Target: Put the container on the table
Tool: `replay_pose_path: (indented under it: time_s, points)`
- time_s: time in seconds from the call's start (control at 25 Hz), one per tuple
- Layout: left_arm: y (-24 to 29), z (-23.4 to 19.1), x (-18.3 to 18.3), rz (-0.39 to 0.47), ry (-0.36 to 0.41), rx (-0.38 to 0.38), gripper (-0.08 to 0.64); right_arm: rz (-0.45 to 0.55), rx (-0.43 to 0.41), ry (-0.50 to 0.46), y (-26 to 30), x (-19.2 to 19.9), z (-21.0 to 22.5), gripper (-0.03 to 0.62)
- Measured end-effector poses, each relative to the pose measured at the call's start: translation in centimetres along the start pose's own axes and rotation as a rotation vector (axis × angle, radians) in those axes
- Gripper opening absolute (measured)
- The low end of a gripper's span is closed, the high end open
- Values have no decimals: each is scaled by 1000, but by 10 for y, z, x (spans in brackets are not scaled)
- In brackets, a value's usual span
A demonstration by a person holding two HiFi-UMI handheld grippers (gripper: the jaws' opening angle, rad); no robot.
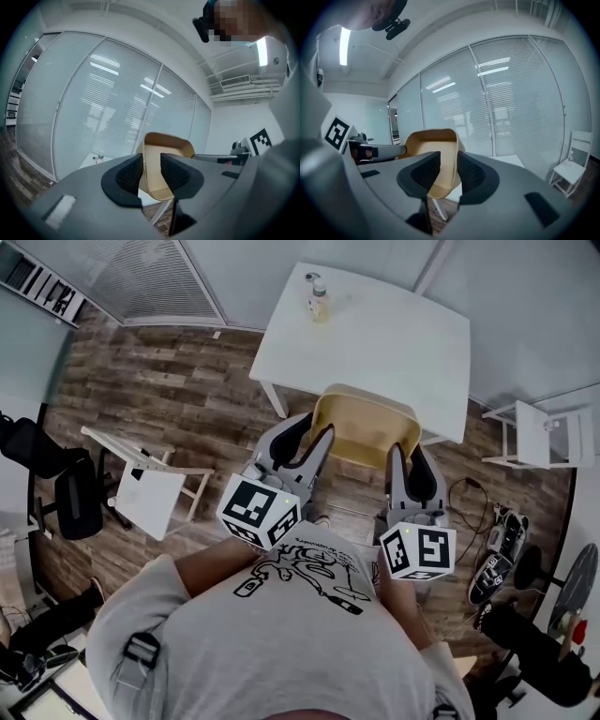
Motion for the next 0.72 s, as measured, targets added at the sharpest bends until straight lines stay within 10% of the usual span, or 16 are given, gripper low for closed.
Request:
replay_pose_path:
  time_s: [0.72]
  points:
    - [78,-84,-3,-33,-34,41,106,-31,65,1,102,18,9,89]
Point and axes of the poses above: the fingertips, and each gripper's own axes: y forward along the fingers, z to its right, x out of its underside, the point moved 7 cm from there along -y, backward along the fingers, and after that the axes turned 15 degrees about z, right-handed, at the moved point
